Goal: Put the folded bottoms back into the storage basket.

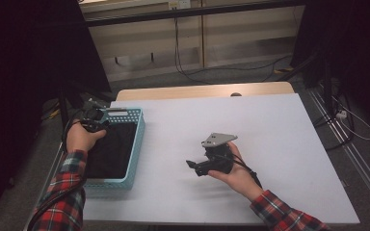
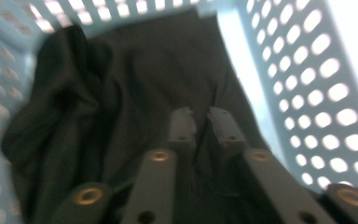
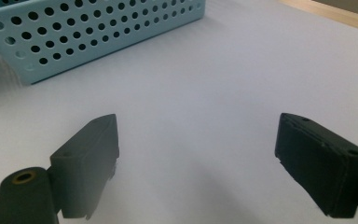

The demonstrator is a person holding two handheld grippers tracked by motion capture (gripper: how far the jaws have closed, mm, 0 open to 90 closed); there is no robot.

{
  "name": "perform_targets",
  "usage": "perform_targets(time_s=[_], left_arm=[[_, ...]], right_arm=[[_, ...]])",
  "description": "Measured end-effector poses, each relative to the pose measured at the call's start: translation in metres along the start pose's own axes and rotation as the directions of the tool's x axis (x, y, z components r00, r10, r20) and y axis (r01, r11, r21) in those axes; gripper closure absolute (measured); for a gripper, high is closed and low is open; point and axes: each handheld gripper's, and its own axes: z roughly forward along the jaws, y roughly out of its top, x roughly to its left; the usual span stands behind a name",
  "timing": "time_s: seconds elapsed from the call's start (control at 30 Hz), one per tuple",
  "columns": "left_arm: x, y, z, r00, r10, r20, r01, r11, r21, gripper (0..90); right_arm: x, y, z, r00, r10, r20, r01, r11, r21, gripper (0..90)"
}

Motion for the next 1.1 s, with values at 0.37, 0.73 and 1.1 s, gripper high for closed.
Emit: perform_targets(time_s=[0.37,0.73,1.1], left_arm=[[0.005,-0.010,0.038,0.9986,0.018,-0.049,-0.016,0.9993,0.034,90.0],[-0.010,-0.013,0.045,0.9963,0.050,0.070,-0.054,0.9975,0.047,90.0],[-0.002,-0.013,0.024,0.9964,0.064,0.055,-0.065,0.9976,0.022,87.2]], right_arm=[[-0.004,-0.003,-0.004,0.9999,0.011,0.006,-0.011,1.000,-0.005,13.6],[-0.005,-0.004,-0.008,0.9999,0.010,0.012,-0.010,1.000,-0.016,13.5],[-0.008,-0.006,-0.013,0.9996,0.014,0.023,-0.013,1.000,-0.026,13.2]])
